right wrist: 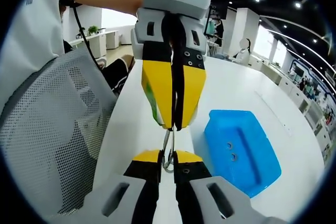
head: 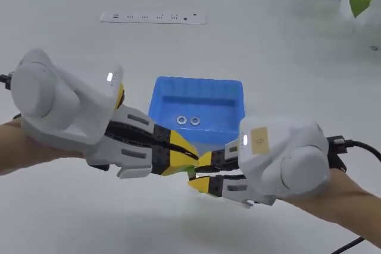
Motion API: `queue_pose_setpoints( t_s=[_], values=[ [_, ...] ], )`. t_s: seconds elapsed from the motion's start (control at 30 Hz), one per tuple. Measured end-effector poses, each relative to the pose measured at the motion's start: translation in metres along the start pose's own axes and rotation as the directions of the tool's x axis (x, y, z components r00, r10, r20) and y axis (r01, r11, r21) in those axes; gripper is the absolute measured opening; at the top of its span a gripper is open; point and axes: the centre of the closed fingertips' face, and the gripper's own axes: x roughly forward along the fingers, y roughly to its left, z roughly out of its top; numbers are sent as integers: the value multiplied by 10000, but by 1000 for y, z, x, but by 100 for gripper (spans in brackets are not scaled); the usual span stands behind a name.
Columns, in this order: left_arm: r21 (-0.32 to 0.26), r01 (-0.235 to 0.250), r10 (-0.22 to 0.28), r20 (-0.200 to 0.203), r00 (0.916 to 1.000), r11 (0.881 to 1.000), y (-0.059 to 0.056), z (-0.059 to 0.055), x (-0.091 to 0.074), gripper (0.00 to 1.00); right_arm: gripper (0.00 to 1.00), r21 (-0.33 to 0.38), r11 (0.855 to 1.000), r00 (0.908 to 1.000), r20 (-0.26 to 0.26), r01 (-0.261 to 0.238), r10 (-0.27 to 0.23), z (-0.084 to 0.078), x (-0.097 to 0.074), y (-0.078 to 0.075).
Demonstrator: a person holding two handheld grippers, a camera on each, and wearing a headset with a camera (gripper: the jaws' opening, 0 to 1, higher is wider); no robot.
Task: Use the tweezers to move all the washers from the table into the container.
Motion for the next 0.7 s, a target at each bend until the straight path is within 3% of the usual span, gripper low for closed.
queue_pose_setpoints(
  t_s=[0.43, 0.7],
  values=[
    [804, -379, 360, 249, 9990, 9960, 16, 27, -19, 5, 9, -652, 9965, 9987, 39, 514, -512, 26, -12, -26],
    [1219, -489, 439, 434, 9981, 9913, 29, 49, -29, 6, 9, -689, 9906, 9929, 256, 1178, -1163, 44, -24, -48]
  ],
)
